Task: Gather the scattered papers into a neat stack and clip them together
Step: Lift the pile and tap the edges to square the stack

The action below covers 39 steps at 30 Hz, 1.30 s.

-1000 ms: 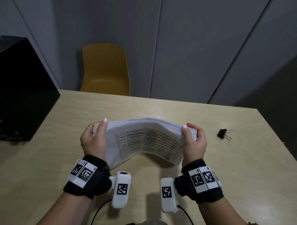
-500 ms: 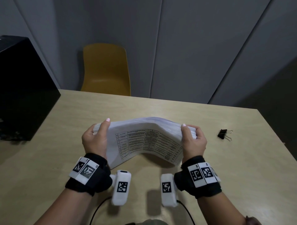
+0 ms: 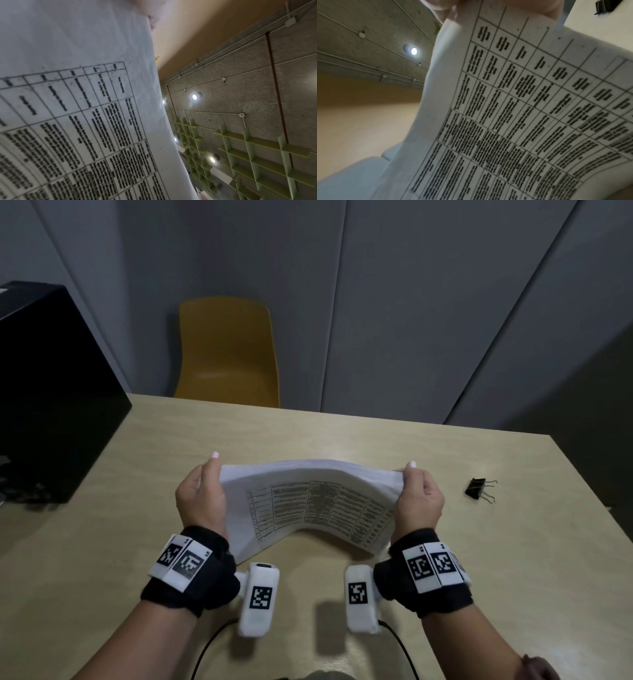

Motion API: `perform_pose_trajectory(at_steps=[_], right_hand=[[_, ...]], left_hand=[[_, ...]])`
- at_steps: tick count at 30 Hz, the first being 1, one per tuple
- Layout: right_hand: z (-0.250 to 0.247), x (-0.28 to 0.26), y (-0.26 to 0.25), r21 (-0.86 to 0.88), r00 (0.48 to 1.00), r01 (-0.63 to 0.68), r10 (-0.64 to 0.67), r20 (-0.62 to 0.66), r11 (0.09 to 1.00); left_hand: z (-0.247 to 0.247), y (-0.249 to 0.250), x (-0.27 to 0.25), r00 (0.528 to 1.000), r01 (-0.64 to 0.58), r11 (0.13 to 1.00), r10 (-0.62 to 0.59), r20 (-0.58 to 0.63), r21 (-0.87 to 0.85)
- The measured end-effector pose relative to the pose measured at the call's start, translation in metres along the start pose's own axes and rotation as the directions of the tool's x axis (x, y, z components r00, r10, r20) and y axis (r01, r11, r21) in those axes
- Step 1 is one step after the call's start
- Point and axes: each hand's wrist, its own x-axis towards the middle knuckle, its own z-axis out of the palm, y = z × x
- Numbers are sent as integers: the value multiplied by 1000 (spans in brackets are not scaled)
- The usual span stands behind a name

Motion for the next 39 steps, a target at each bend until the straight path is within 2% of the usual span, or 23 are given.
perform_pose_trajectory(at_steps=[4,8,12,18,21,23,25,26,28,29,30,31,35,39], right_hand=[[2,-2,2,-61,999,41,-39,28,997],[2,2,7,-103,999,40,-41,-7,994],[3,1,8,-51,999,45,-45,-3,998],[3,0,9,-90,998,57,-55,25,994],[-1,1,8,10,988,98,-99,118,995],[-10,-2,8,59,937,194,-203,283,979],[-20,-5,16,-2,859,370,-341,381,929],[-24,-6,19,-60,812,489,-429,395,870],[-28,-3,26,-181,688,708,-607,398,683],[-27,-3,26,-228,624,776,-662,415,588],[-24,-5,25,-272,586,809,-683,435,521],[-22,-8,20,-315,582,813,-682,444,489],[-19,-11,12,-420,648,761,-605,463,494],[-20,-10,13,-420,634,773,-593,496,475]], left_hand=[[3,0,-3,1000,-3,1000,3,10,-11],[1,-4,3,1000,4,1000,-4,4,17],[1,-4,3,1000,19,1000,-19,3,4],[1,-5,2,999,-26,1000,25,30,17],[-4,-3,-2,991,-97,995,97,90,1],[-11,-4,-7,970,-182,983,182,160,-10],[-19,-10,-8,932,-312,948,295,209,55],[-21,-13,-7,903,-400,904,361,234,152],[-24,-17,-6,814,-577,742,489,314,341],[-25,-19,-5,766,-642,658,538,352,394],[-25,-20,-5,734,-679,593,566,375,433],[-26,-19,-5,721,-691,556,576,386,461],[-29,-17,-6,717,-697,536,549,430,477],[-30,-17,-9,713,-700,552,513,478,453]])
